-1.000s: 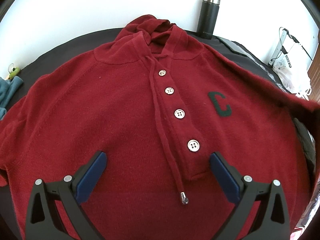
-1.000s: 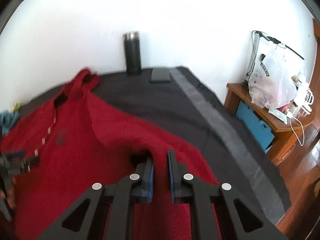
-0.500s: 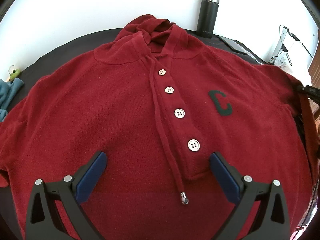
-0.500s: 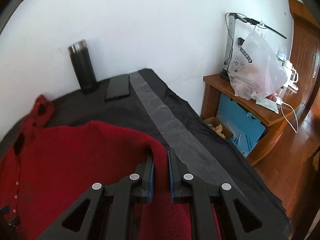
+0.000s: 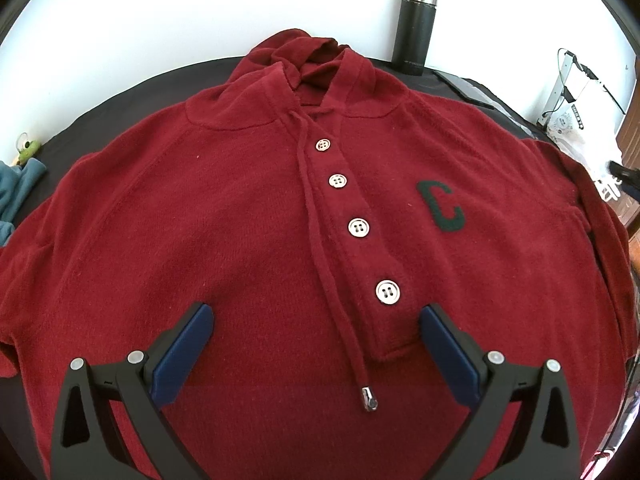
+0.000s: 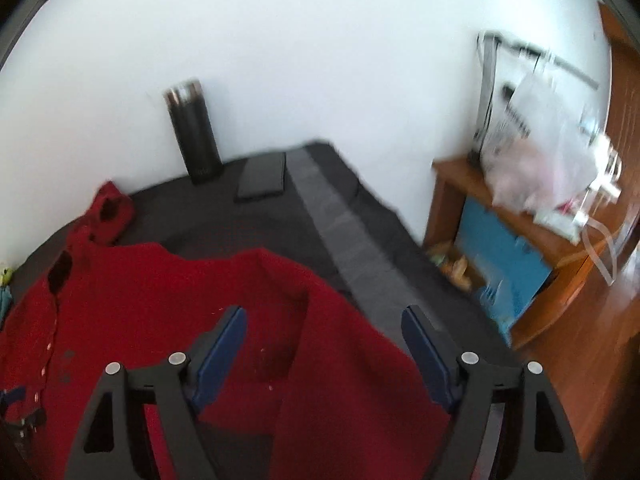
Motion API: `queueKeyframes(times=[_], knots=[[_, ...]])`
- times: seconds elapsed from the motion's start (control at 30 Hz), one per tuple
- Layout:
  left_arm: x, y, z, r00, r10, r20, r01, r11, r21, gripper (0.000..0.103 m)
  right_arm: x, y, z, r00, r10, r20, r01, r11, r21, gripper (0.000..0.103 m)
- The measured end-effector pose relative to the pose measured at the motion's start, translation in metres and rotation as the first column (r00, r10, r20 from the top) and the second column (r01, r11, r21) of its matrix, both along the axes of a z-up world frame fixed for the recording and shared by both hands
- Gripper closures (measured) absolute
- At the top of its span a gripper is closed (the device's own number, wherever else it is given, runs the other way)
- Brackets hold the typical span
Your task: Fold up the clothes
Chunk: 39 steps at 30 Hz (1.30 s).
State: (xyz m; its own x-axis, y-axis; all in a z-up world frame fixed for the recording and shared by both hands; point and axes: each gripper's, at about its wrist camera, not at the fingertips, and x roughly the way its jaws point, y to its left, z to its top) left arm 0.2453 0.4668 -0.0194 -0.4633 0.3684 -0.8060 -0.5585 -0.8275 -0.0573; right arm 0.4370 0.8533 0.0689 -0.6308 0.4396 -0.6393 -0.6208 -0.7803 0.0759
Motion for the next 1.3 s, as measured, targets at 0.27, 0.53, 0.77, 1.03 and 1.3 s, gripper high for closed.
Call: queueKeyframes(times=[0.27,0.53,0.77,1.03,1.3], knots=[[0.001,-0.001,0.0,1.0,0.001,-0.001,-0.001,1.0,0.0,0.0,0.093,-0.06,0.007,0.994,0.098,-0.045,-0.096,0.994,0.054,0.022],[0.002,-0.001,0.0,1.0,0.003,-0.001,-0.003,1.0,-0.001,0.0,0.13,-0.11,-0.032,0.971,0.216,0.1,-0.22,0.975,0.03,0.022],[0.002,-0.002,0.0,1.0,0.003,0.0,-0.003,1.0,0.004,0.0,0.111,-0.123,-0.055,0.954,0.266,0.139,-0.263,0.964,-0.039,0.022],[0.003,-0.003,0.0,1.0,0.002,-0.001,-0.002,1.0,0.002,0.0,0.106,-0.123,-0.064,0.956,0.226,0.187,-0.226,0.974,-0.026,0.022],[0.003,-0.002,0.0,1.0,0.001,-0.002,-0.001,1.0,-0.003,0.0,0.111,-0.124,-0.064,0.966,0.187,0.179,-0.188,0.982,-0.012,0.03]])
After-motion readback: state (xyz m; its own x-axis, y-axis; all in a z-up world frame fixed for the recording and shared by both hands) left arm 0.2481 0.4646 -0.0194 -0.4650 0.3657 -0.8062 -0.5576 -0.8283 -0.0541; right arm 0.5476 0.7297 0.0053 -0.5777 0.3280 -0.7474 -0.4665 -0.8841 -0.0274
